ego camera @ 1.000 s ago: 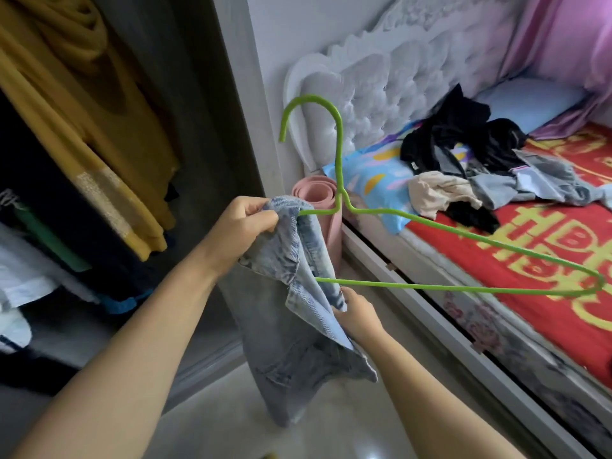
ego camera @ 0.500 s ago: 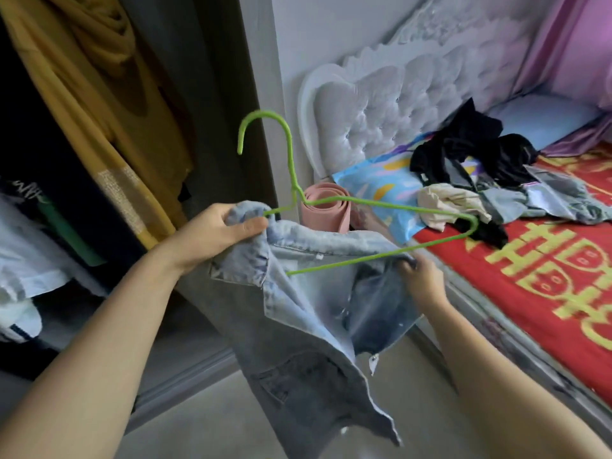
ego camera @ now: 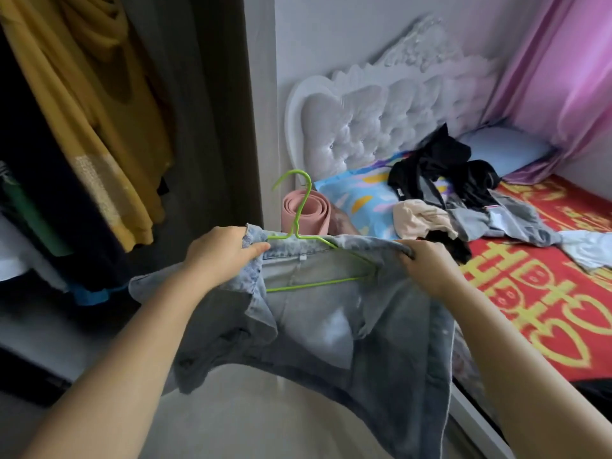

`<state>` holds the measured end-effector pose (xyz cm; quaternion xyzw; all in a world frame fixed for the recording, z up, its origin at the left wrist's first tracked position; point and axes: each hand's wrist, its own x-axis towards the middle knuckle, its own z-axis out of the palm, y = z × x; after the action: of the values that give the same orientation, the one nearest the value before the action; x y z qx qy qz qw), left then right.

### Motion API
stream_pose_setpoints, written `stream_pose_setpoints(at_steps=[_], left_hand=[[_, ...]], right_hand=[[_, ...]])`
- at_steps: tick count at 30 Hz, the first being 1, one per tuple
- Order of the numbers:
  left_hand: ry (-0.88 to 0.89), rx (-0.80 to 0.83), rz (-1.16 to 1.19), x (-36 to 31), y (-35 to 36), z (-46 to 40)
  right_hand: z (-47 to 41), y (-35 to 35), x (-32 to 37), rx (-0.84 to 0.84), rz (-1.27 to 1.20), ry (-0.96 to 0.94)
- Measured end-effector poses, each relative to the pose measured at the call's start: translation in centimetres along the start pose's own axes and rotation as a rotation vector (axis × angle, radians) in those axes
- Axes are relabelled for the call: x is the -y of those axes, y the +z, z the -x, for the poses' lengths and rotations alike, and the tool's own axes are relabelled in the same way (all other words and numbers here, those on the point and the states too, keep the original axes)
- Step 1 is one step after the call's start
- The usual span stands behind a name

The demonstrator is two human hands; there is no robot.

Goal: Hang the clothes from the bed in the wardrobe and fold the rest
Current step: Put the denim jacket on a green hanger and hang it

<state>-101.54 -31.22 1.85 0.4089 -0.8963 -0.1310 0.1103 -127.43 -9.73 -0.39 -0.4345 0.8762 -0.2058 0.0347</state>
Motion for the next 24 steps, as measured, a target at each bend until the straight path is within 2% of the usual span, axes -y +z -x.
stream_pose_setpoints(at_steps=[4,7,8,9,10,13,14,15,17,18,21,24], left_hand=[[-0.026,-0.242,0.008,-1.0,0.5,0.8],[0.012,-0.305,0.209,-0.9,0.1,1.5],[0.036,-0.309,0.274,-0.7,-0.1,1.8],[0.058,-0.306,0.338,-0.3,-0.2,2.0],[0.065,-0.297,0.408,0.1,-0.3,2.1],[0.017,-0.250,0.612,1.2,-0.8,2.3],[0.009,-0.236,0.667,1.3,-1.1,2.3],[0.014,-0.225,0.719,1.1,-1.5,2.3],[0.032,-0.220,0.826,0.9,-2.4,2.4],[0.036,-0.224,0.861,0.8,-2.9,2.4],[0.046,-0.196,0.892,0.6,-3.7,2.5],[0.040,-0.140,0.908,1.1,-4.4,2.4]], right_hand=[[3.1,2.9,4.6,-0.069,-0.035,-0.067],[5.6,6.2,7.9,0.169,-0.085,-0.083],[6.2,6.2,8.2,0.286,-0.124,-0.140],[6.4,5.5,7.9,0.330,-0.128,-0.236],[6.0,4.2,7.4,0.231,-0.121,-0.337],[3.3,-1.2,5.7,-0.382,-0.086,-0.488],[2.5,-2.7,5.4,-0.449,-0.021,-0.536],[1.6,-3.9,5.1,-0.396,0.055,-0.583],[0.8,-4.7,5.2,-0.173,0.117,-0.612],[0.6,-4.5,5.3,-0.154,0.123,-0.637],[0.3,-4.2,6.5,-0.331,0.181,-0.777],[-0.3,-4.8,7.6,-0.423,0.190,-0.780]])
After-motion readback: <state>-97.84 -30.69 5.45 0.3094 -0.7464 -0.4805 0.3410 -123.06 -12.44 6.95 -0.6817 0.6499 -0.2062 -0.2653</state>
